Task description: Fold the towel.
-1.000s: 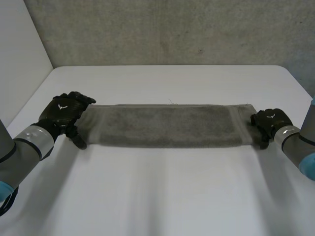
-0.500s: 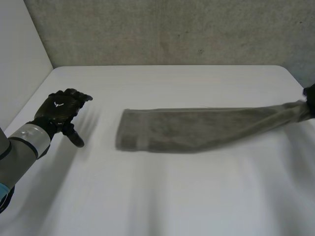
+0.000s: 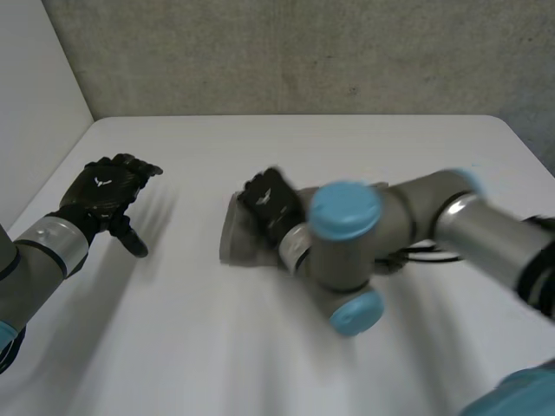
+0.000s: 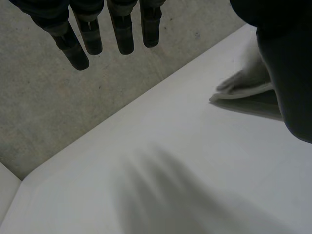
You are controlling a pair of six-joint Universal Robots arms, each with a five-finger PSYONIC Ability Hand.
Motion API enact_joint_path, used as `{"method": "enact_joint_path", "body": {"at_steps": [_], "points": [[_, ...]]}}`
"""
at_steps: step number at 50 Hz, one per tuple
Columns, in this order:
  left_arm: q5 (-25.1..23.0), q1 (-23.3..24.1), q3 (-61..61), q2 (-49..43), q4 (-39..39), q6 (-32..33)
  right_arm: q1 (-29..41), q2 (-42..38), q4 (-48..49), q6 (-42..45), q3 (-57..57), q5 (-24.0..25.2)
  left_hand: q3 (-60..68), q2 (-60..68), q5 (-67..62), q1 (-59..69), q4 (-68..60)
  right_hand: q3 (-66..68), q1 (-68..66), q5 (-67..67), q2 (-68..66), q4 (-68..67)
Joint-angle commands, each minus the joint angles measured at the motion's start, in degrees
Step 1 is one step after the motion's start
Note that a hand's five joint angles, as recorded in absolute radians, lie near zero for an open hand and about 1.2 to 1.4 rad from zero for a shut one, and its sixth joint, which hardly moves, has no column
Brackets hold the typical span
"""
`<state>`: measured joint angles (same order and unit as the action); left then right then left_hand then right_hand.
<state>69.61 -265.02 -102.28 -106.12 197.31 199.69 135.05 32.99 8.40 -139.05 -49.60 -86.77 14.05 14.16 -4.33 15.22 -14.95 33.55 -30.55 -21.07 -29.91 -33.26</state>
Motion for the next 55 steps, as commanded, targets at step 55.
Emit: {"method": "enact_joint_path", "body": {"at_steps": [55], "points": [[0.62, 4.24, 1.82, 3.2, 1.06, -0.35, -6.84, 16.95, -7.42, -5.72, -7.56, 5.38, -2.5, -2.6, 2.77, -3.66, 3.39, 46.45, -49.45, -48.93, -50.09, -46.74]]}}
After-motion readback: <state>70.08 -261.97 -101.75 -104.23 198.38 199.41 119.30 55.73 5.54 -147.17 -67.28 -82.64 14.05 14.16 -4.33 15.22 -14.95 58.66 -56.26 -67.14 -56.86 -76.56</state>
